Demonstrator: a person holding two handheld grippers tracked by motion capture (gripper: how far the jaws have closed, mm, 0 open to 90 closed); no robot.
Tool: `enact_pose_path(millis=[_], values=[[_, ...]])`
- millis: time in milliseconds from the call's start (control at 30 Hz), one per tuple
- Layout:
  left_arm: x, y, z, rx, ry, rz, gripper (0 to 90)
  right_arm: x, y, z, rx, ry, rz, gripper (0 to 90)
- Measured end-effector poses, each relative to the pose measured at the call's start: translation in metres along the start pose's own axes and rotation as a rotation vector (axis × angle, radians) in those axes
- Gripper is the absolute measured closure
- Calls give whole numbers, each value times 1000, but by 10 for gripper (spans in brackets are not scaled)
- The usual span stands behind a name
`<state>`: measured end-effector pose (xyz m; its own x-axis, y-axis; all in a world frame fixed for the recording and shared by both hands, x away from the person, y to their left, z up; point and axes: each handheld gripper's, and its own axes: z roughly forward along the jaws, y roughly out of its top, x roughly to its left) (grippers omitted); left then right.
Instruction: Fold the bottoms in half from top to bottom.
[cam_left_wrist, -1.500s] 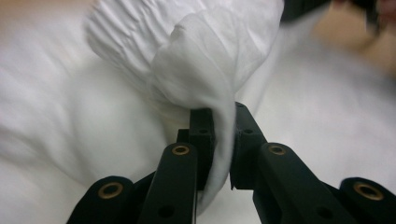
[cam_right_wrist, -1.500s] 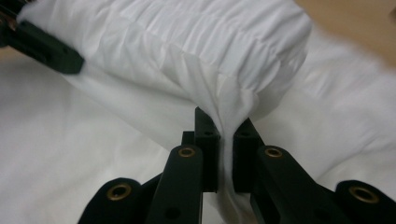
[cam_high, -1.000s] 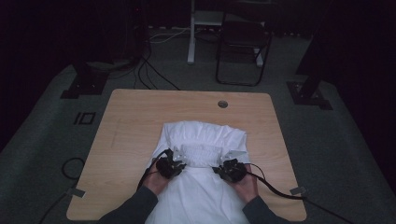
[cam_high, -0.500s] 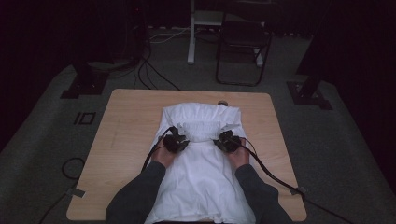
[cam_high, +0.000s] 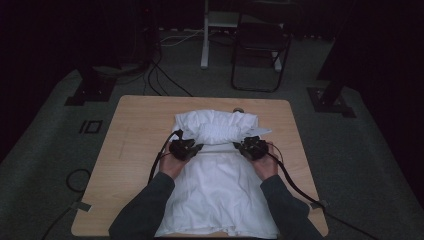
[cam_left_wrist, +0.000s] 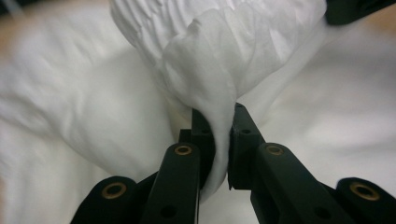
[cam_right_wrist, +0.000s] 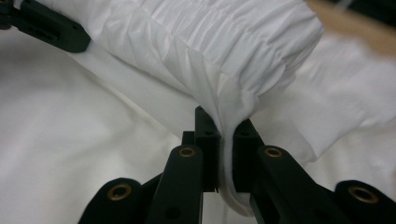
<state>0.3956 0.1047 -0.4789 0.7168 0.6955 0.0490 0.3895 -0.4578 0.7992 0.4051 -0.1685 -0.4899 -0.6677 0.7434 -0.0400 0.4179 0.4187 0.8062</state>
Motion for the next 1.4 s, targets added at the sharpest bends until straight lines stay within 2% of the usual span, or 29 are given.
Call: enact_pose_path(millis=[33, 67, 100, 167, 200, 300, 400, 500, 600, 633, 667, 700, 767, 800, 867, 933, 1000, 1033, 1067, 1100, 1133, 1167, 1267, 1333, 1400], values=[[-8, 7, -20, -46, -9, 15, 839, 2, 3, -13, -34, 7, 4, 850], [-15, 11, -33, -69, -16, 29, 838, 7, 7, -32, -85, 14, 2, 850], [-21, 13, -44, -88, -23, 42, 837, 10, 8, -44, -110, 20, -4, 850], [-34, 12, -60, -92, -29, 81, 836, 18, 8, -64, -142, 35, -20, 850], [-40, 9, -64, -87, -40, 87, 835, 23, 5, -71, -144, 43, -32, 850], [-54, -13, -62, -28, -79, 86, 831, 36, -13, -78, -104, 59, -54, 849], [-61, -45, -51, 43, -146, 42, 829, 49, -41, -72, -35, 92, -51, 849], [-65, -75, -36, 127, -168, 16, 827, 61, -67, -60, 29, 139, -32, 846], [-62, -93, -20, 189, -154, 10, 821, 70, -86, -43, 93, 157, -23, 845], [-59, -96, -16, 188, -161, 6, 821, 72, -90, -37, 113, 157, -20, 845], [-56, -96, -14, 176, -171, -20, 823, 72, -93, -31, 125, 151, -20, 845], [-55, -95, -13, 181, -166, -17, 822, 71, -95, -25, 134, 138, -26, 844], [-55, -91, -10, 180, -109, 35, 821, 66, -95, -17, 120, 148, 4, 844], [-53, -89, -7, 178, -90, 41, 820, 63, -94, -14, 115, 149, 23, 843], [-47, -84, -1, 178, -63, 31, 818, 59, -90, -7, 104, 127, 20, 841], [-40, -79, 7, 180, -29, 27, 805, 54, -85, 1, 89, 107, 38, 837], [-33, -73, 14, 180, -9, -2, 767, 46, -80, 8, 88, 111, 77, 811], [-33, -73, 14, 180, -9, -2, 744, 46, -80, 8, 88, 111, 77, 811], [-22, -67, 21, 183, -12, -38, 744, 41, -77, 12, 95, 124, 98, 778], [-17, -65, 22, 187, -25, -65, 701, 29, -72, 17, 110, 176, 173, 662], [-13, -63, 23, 186, -42, -101, 666, 25, -70, 18, 113, 185, 197, 603], [-11, -61, 20, 182, -53, -120, 627, 23, -68, 17, 118, 185, 210, 560], [-13, -56, 1, 123, -66, -115, 538, 23, -64, 6, 113, 190, 180, 444], [-12, -52, -14, 80, -74, -125, 509, 23, -61, -7, 83, 203, 159, 423], [-6, -48, -24, 48, -59, -132, 521, 21, -57, -22, 32, 195, 143, 439]])
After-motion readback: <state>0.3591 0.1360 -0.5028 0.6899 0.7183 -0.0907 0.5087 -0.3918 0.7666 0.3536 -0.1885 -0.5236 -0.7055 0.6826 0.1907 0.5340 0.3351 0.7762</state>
